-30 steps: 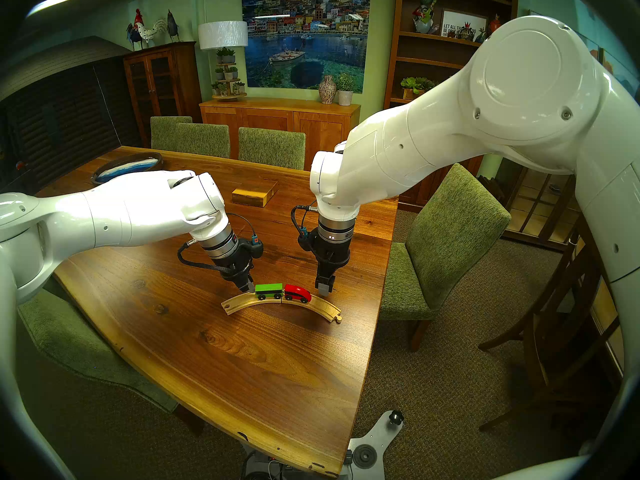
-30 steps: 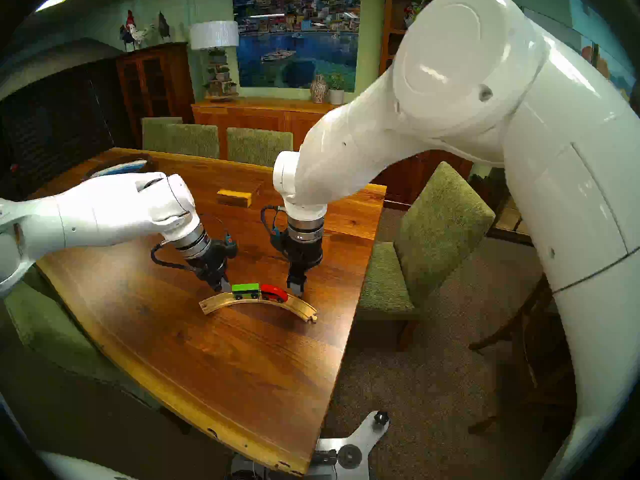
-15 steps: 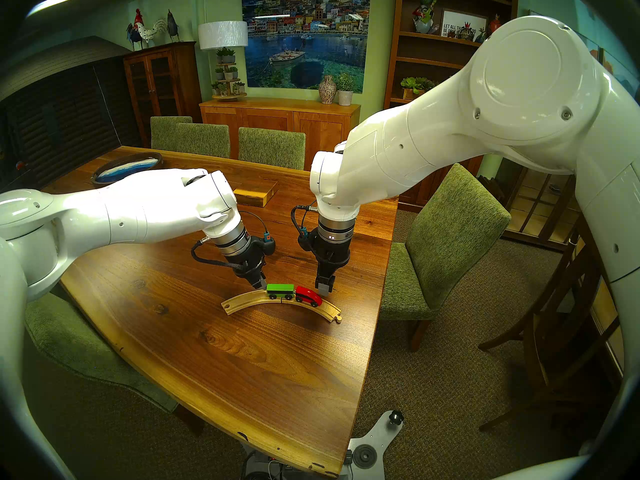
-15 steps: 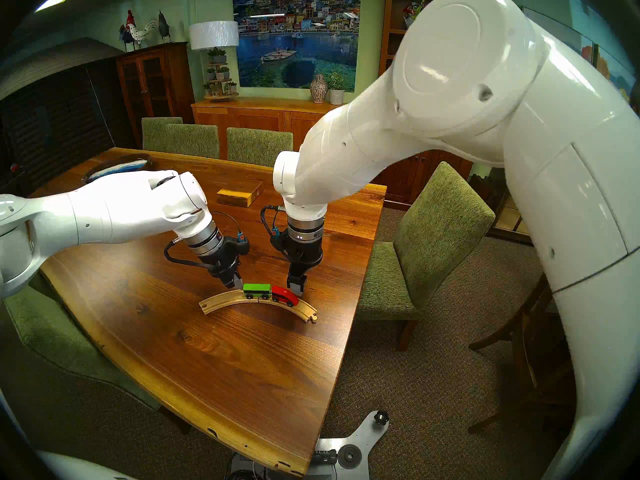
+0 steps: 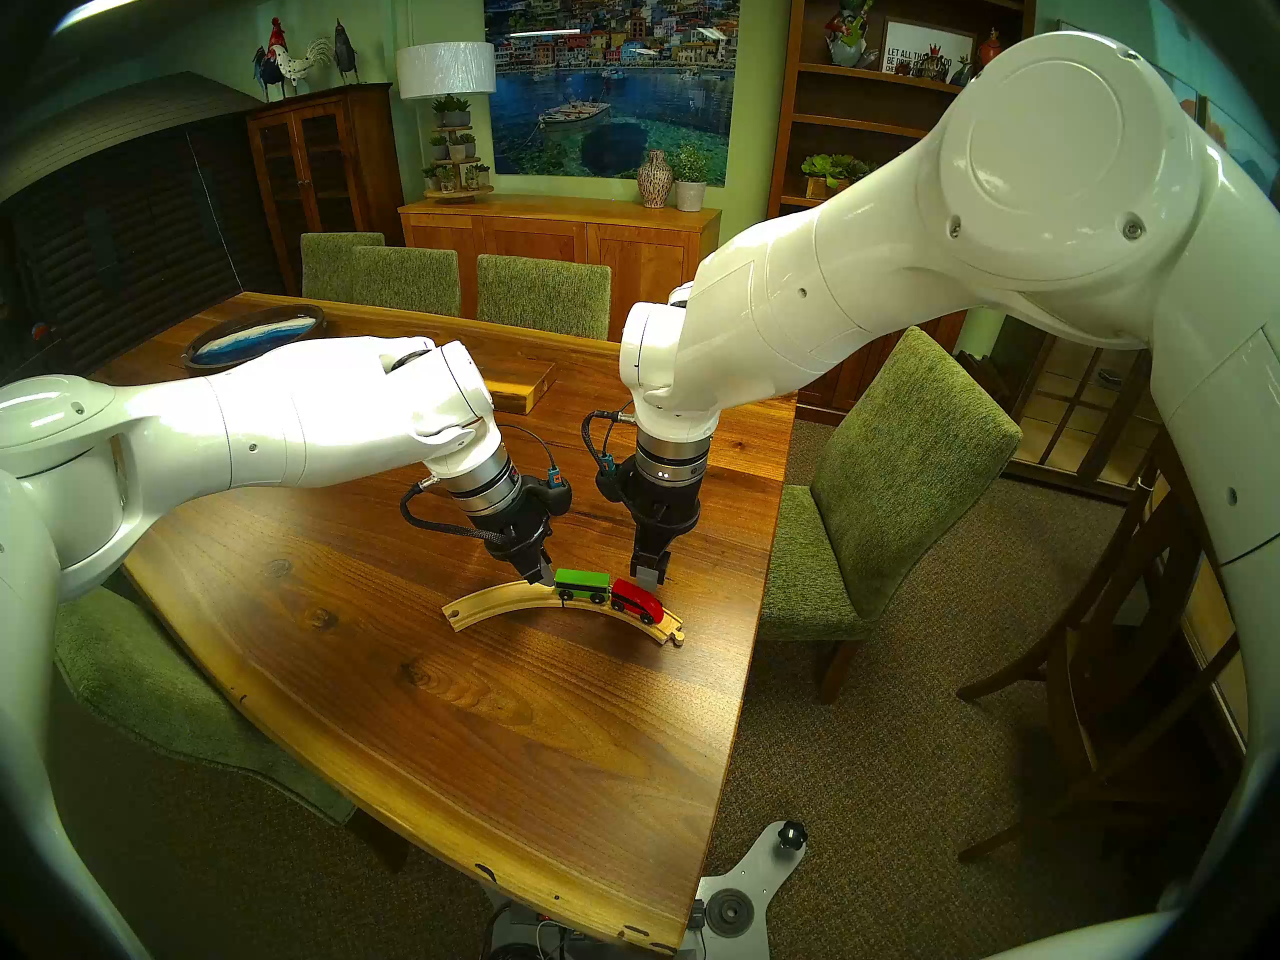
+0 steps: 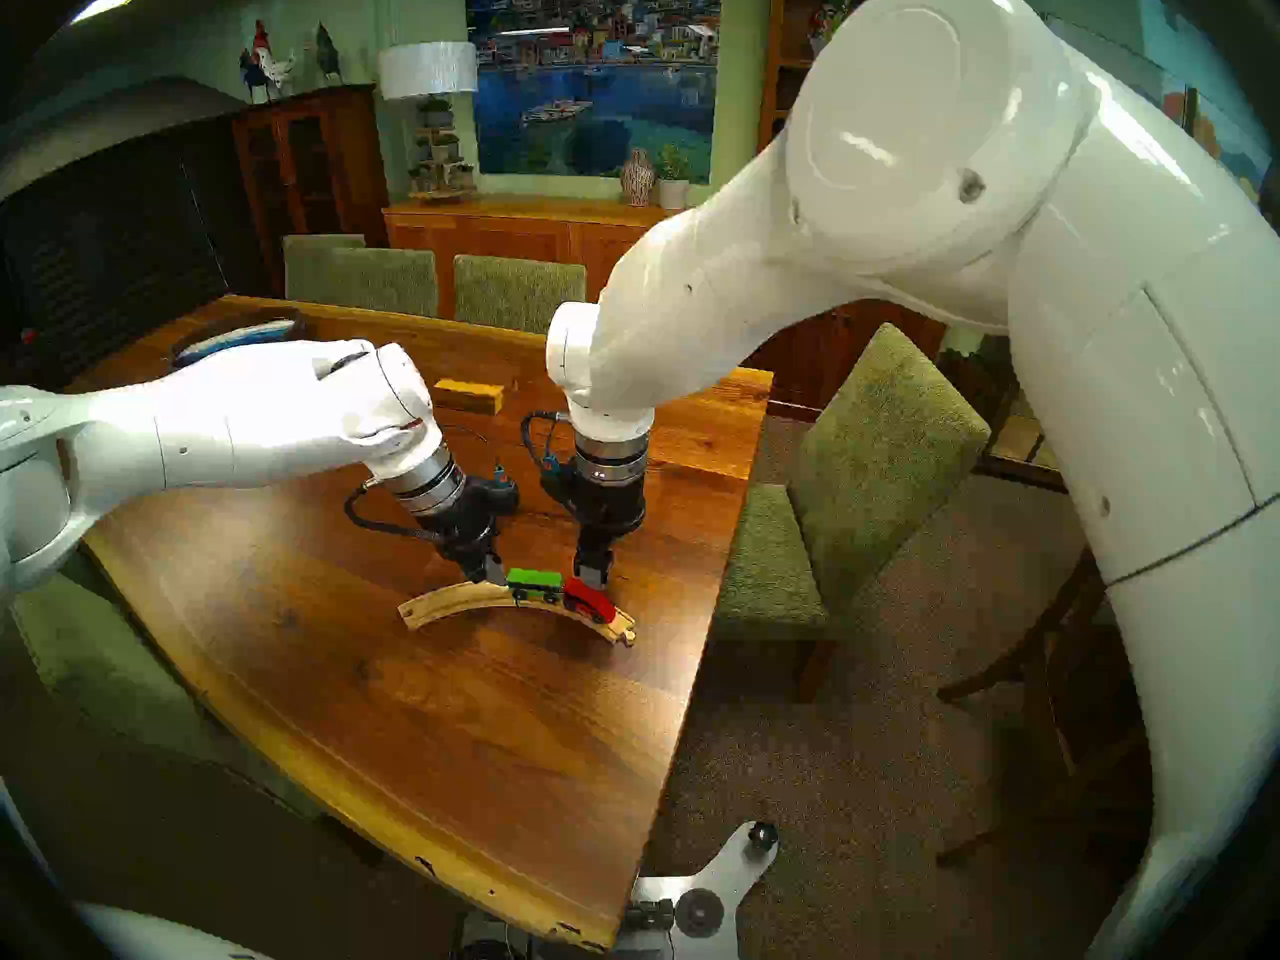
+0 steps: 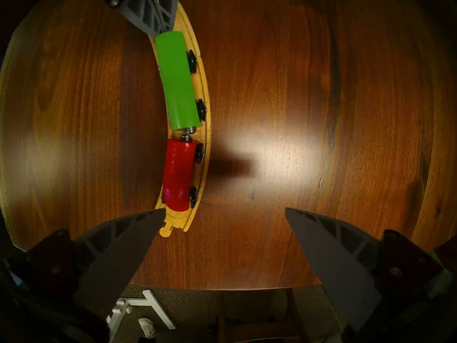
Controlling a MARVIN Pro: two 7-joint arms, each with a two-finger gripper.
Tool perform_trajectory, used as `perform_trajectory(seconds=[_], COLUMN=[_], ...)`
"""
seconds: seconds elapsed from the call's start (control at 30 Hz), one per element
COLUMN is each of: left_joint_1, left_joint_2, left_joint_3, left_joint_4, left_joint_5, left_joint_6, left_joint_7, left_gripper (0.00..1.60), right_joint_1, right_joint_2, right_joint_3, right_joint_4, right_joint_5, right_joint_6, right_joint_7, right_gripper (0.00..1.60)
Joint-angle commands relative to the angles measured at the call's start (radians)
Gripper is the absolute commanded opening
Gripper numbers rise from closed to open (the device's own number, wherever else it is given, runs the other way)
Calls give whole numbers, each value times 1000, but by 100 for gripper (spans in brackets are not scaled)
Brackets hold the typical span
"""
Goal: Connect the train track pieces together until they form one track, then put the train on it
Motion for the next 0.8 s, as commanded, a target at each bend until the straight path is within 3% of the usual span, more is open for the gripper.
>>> perform_trajectory(seconds=[0.0, 0.27, 0.33, 0.4, 0.43, 0.5, 0.77], left_joint_1=[-54, -85, -106, -121, -128, -141, -189], left_joint_2=[57, 144, 191, 217, 221, 260, 363], left_joint_3=[-14, -14, -18, -14, -9, -9, 16], left_joint_4=[4, -28, -62, -82, -82, -113, -185], left_joint_5=[16, 34, 41, 46, 49, 60, 108], left_joint_6=[-3, -7, -16, -18, -20, -26, -57], left_joint_7=[0, -16, -38, -54, -64, -81, -151], left_gripper=[23, 13, 19, 55, 82, 160, 160], right_joint_1=[31, 30, 29, 29, 29, 29, 29], right_joint_2=[8, 8, 8, 7, 7, 7, 8], right_joint_3=[3, 3, 3, 3, 3, 3, 3], right_joint_4=[13, 13, 14, 14, 14, 14, 14], right_joint_5=[-1, -1, -1, -1, -1, -1, -2], right_joint_6=[-1, -1, -1, -1, -1, -1, -1], right_joint_7=[-1, -1, -1, -2, -2, -2, -2], right_gripper=[160, 160, 160, 160, 160, 160, 160])
